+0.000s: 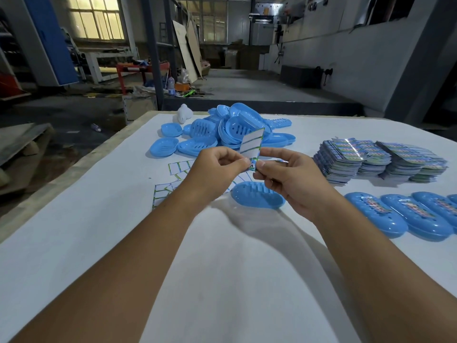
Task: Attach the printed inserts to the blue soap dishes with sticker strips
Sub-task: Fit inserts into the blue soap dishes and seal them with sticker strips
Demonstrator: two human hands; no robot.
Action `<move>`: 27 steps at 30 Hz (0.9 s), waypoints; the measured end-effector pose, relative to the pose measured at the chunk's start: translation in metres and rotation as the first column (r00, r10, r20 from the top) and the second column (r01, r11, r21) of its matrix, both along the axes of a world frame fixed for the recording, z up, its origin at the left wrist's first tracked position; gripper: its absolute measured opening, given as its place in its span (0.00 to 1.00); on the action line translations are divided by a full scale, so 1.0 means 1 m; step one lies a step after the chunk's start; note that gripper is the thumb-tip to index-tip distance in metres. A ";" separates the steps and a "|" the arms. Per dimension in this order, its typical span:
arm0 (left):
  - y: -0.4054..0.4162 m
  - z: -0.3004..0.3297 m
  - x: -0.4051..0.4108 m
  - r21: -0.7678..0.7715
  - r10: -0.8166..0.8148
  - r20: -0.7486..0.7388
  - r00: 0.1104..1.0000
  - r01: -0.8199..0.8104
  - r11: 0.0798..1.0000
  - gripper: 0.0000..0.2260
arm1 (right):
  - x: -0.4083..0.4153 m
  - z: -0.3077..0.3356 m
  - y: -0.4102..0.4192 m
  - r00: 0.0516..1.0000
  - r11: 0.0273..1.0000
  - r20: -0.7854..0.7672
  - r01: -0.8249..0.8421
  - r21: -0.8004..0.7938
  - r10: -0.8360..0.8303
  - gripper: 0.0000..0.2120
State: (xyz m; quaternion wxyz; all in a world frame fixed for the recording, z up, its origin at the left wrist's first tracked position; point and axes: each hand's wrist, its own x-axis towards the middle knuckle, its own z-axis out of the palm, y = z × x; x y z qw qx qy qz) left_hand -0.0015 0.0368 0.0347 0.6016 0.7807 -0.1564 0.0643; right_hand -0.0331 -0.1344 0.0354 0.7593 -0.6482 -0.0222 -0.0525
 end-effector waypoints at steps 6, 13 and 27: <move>-0.003 0.000 -0.003 -0.012 -0.039 -0.021 0.999 0.039 0.999 0.06 | 0.000 -0.001 0.003 1.000 1.000 0.027 0.004 -0.007 -0.004 0.14; 0.001 -0.001 -0.001 0.040 -0.064 0.030 0.998 0.063 0.997 0.03 | 0.002 -0.004 0.003 0.997 0.994 0.056 0.050 -0.096 -0.045 0.10; 0.007 -0.005 0.007 0.211 0.134 0.071 0.988 -0.146 0.967 0.04 | 0.010 -0.013 -0.002 0.953 0.845 0.123 0.302 -0.440 -0.277 0.09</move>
